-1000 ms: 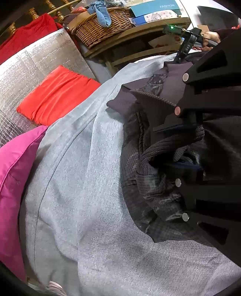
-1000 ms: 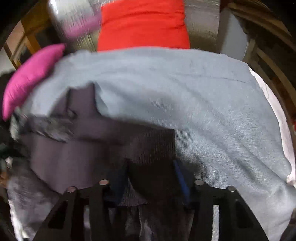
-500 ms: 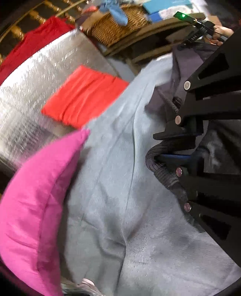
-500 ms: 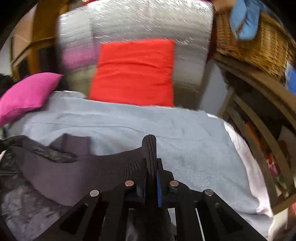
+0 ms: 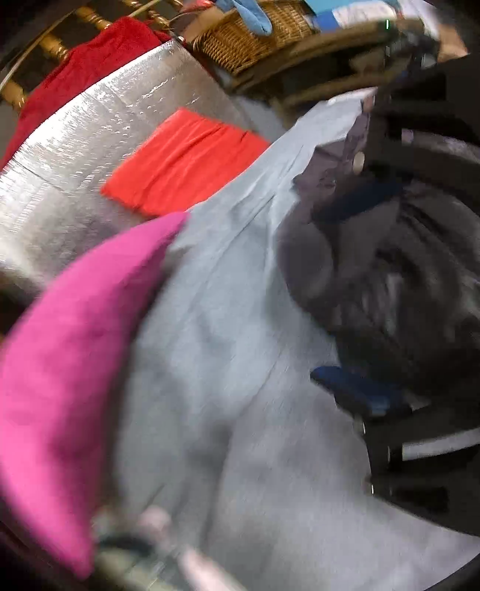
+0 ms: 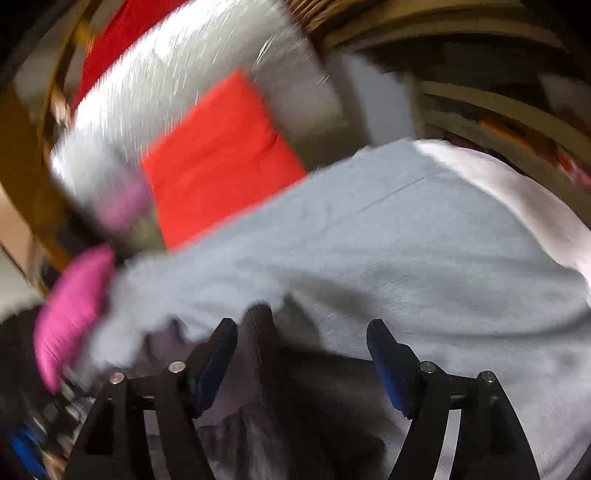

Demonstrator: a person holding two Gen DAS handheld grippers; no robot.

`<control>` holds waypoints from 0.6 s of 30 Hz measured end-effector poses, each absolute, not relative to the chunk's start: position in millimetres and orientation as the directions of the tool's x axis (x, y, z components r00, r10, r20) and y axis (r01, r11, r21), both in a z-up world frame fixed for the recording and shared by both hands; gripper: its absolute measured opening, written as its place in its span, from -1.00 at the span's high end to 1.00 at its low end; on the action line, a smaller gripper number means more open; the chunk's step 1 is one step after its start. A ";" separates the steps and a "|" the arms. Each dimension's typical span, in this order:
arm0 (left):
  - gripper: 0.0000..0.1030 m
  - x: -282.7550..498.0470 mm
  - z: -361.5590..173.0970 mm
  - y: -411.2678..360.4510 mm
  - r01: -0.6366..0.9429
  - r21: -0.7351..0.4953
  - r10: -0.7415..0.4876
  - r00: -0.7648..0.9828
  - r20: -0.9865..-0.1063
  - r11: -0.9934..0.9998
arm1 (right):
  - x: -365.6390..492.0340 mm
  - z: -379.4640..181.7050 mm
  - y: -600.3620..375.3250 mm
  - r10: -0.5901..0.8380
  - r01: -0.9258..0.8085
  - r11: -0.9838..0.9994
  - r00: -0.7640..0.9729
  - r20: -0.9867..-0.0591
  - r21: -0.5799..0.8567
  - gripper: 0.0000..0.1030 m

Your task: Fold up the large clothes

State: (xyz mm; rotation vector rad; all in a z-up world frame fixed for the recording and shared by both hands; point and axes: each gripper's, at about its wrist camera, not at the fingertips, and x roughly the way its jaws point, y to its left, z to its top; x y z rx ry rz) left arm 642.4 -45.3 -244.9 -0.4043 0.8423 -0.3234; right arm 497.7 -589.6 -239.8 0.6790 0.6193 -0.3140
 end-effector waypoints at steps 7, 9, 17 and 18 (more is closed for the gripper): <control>-0.59 541.1 -200.7 -47.9 0.191 -0.225 -0.295 0.663 -0.688 0.955 | 432.4 -188.7 -516.3 -0.078 0.334 0.888 0.787 -0.612 0.317 -0.48; -0.60 502.2 -203.6 -62.5 0.234 -0.156 -0.275 0.658 -0.701 0.960 | 420.4 -188.7 -482.9 -0.077 0.290 0.924 0.778 -0.624 0.248 -0.48; -0.77 464.2 -274.3 -81.5 0.141 -0.060 -0.131 0.567 -0.814 0.988 | 378.6 -251.4 -393.6 -0.052 0.271 0.943 0.692 -0.720 0.192 -0.46; -0.77 461.2 -273.3 -81.9 0.135 -0.053 -0.122 0.578 -0.807 0.989 | 380.8 -264.3 -391.6 -0.053 0.279 0.943 0.660 -0.749 0.179 -0.46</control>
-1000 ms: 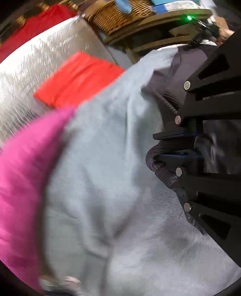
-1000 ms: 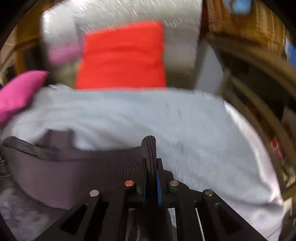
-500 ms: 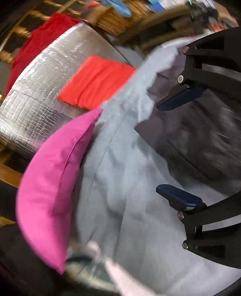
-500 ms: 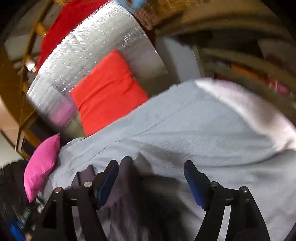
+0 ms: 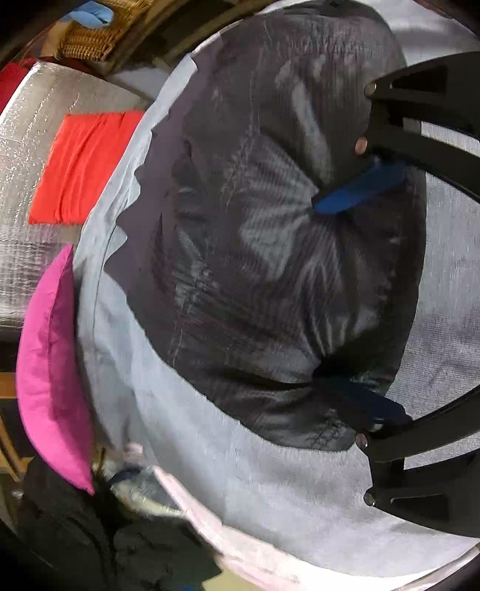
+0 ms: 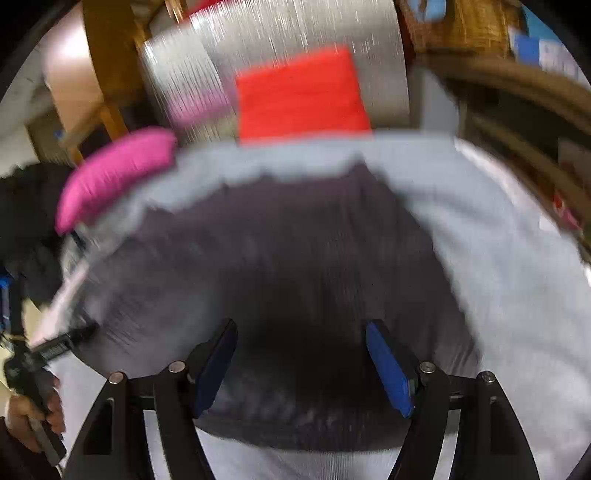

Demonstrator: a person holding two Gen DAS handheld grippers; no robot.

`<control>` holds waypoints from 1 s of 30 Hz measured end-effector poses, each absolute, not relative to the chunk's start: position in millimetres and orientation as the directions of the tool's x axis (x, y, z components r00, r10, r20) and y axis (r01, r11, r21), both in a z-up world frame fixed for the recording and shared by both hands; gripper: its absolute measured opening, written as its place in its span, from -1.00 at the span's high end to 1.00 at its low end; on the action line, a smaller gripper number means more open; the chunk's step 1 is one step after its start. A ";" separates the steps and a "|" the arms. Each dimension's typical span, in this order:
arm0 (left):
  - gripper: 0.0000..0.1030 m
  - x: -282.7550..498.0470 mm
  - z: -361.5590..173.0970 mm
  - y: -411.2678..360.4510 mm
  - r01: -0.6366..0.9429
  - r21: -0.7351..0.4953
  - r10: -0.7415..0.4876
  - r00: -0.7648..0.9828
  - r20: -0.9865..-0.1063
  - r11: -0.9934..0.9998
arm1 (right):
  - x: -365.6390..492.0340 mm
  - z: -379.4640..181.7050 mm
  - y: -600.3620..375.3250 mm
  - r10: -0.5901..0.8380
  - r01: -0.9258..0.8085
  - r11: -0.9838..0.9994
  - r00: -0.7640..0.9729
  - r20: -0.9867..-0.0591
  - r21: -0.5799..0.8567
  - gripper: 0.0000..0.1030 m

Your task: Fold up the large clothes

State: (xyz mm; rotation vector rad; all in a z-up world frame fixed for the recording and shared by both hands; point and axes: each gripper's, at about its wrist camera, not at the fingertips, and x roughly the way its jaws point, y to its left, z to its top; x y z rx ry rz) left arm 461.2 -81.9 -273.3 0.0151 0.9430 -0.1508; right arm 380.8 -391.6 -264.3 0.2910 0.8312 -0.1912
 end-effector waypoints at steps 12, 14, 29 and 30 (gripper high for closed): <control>-0.75 418.4 -232.8 -86.1 0.118 -0.033 -0.109 0.733 -0.672 0.993 | 357.3 -233.3 -375.1 -0.074 0.232 0.959 0.758 -0.648 0.162 -0.46; -0.75 418.5 -228.2 -92.6 0.126 -0.005 -0.099 0.753 -0.650 0.992 | 373.6 -250.3 -376.9 -0.040 0.232 0.955 0.719 -0.694 0.184 -0.46; -0.75 438.9 -239.4 -115.8 0.144 0.099 -0.048 0.768 -0.639 0.985 | 403.7 -260.6 -414.9 -0.065 0.323 0.911 0.727 -0.684 0.256 -0.46; -0.75 440.4 -241.1 -116.7 0.144 0.102 -0.046 0.766 -0.642 0.984 | 408.3 -270.2 -420.9 -0.053 0.337 0.902 0.706 -0.706 0.269 -0.46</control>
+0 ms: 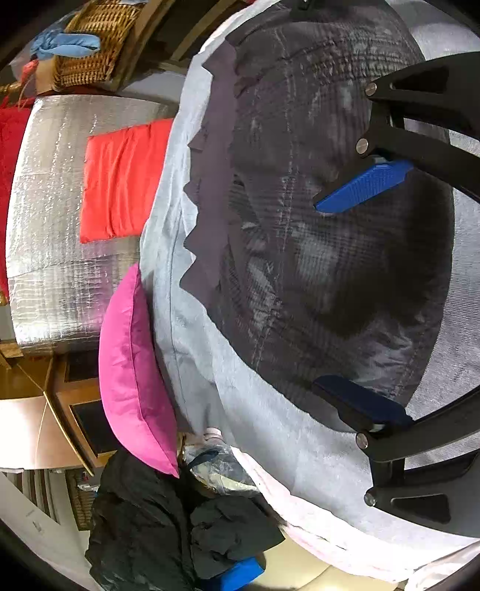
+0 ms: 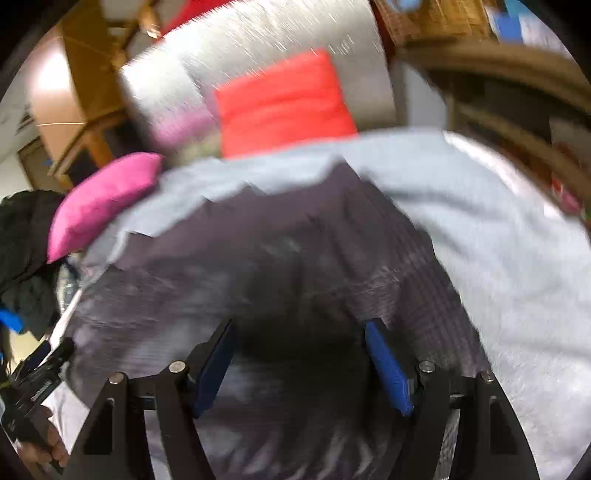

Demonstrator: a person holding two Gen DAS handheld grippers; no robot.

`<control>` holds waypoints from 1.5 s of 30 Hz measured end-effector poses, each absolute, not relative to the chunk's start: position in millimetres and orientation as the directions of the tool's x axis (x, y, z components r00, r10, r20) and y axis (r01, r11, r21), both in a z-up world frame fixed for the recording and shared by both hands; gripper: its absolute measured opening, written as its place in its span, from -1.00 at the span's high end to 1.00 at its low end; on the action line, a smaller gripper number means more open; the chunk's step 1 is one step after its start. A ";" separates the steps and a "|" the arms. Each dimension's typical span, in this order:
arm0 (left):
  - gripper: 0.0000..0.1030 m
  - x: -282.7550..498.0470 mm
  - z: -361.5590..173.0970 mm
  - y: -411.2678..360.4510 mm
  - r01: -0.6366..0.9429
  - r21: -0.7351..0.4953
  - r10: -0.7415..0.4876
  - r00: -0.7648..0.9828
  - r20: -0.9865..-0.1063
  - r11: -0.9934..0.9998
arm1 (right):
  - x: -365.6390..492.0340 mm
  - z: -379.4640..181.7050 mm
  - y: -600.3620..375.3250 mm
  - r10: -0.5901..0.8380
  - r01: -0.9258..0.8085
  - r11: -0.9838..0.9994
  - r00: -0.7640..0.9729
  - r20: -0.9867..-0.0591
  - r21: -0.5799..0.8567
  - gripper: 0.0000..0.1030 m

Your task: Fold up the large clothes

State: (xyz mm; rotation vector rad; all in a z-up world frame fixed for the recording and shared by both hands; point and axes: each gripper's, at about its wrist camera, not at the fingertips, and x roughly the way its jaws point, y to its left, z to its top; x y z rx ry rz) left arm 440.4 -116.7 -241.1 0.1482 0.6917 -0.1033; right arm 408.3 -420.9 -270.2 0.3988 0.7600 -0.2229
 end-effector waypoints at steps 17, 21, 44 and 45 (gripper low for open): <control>-0.75 446.4 -247.6 -110.2 0.103 0.124 0.004 0.752 -0.659 0.987 | 399.6 -267.8 -442.9 -0.048 0.360 0.877 0.725 -0.688 0.319 -0.45; -0.75 444.2 -247.4 -107.0 0.093 0.132 0.018 0.751 -0.660 0.987 | 404.0 -277.5 -444.7 -0.029 0.358 0.877 0.706 -0.708 0.321 -0.45; -0.76 449.7 -264.5 -66.7 0.023 0.154 0.101 0.658 -0.747 0.988 | 357.6 -239.0 -420.3 0.102 0.228 0.898 0.723 -0.683 0.376 -0.46; -0.76 449.9 -266.6 -65.2 0.022 0.138 0.090 0.650 -0.754 0.990 | 361.6 -249.8 -421.9 0.142 0.236 0.886 0.681 -0.719 0.399 -0.46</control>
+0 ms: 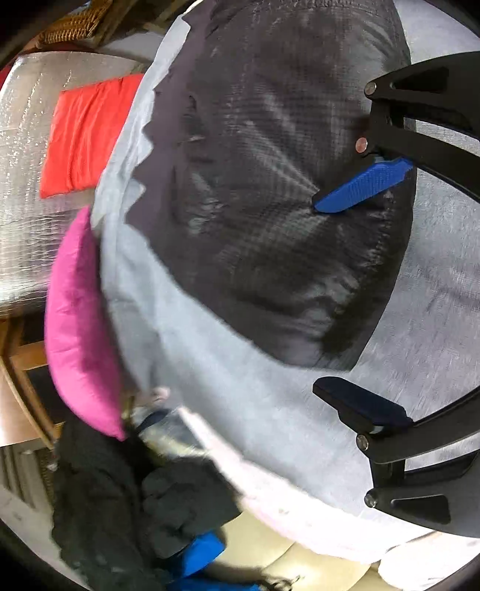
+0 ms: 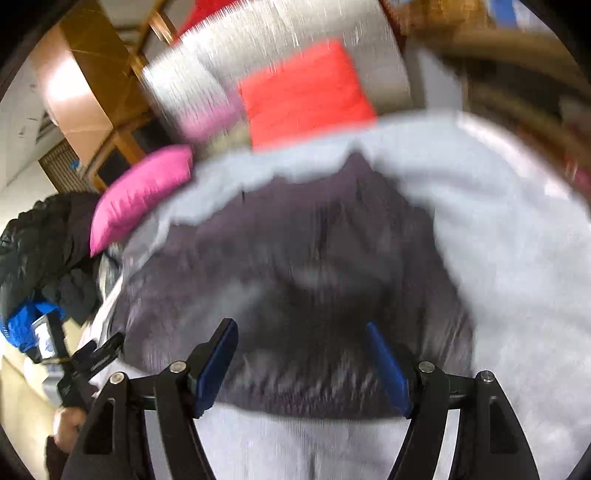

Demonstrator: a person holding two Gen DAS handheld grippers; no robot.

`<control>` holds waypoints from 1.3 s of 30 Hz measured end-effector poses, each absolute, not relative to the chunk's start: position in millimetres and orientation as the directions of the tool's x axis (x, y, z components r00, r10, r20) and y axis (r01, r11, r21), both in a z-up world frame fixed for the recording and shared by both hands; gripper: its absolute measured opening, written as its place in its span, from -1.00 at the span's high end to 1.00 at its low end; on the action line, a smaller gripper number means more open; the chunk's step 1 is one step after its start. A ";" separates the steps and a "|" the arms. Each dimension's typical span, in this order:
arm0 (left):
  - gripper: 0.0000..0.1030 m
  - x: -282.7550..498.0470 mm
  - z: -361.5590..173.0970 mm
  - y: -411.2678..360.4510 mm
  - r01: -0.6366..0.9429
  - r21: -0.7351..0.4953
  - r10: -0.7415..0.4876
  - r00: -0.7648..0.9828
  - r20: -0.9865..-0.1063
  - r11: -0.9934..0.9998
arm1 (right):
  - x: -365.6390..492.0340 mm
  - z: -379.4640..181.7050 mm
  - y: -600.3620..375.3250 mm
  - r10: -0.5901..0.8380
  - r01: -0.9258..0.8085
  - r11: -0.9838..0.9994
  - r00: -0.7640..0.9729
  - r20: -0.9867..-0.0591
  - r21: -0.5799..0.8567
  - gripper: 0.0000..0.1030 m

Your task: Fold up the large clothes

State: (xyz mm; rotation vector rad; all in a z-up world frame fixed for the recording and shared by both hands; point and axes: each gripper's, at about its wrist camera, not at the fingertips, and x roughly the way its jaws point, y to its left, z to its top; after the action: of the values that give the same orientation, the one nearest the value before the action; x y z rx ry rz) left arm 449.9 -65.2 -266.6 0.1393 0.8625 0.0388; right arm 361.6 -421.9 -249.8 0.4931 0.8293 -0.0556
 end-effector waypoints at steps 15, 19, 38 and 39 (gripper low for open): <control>-0.76 397.9 -243.0 -18.1 0.018 -0.167 -0.141 0.632 -0.762 0.986 | 276.7 -268.6 -461.5 0.335 0.263 0.606 0.772 -0.540 0.751 -0.47; -0.76 403.8 -257.6 -11.9 -0.007 -0.360 -0.296 0.555 -0.777 0.933 | 270.5 -289.2 -469.0 0.364 0.280 0.480 0.799 -0.479 0.832 -0.48; -0.76 459.0 -300.4 -2.9 -0.169 -0.622 -0.454 0.543 -0.706 0.765 | 343.9 -333.3 -457.1 0.362 0.367 0.387 0.784 -0.505 0.846 -0.52; -0.75 460.5 -300.1 -1.7 -0.172 -0.628 -0.455 0.549 -0.701 0.759 | 346.0 -332.8 -456.0 0.343 0.364 0.394 0.794 -0.502 0.844 -0.52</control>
State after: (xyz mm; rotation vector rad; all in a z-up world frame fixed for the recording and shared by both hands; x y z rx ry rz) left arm 460.5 -1.7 -300.1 -0.7176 0.9961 -0.1855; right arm 346.0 -456.0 -332.8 1.1933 0.6957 -0.0147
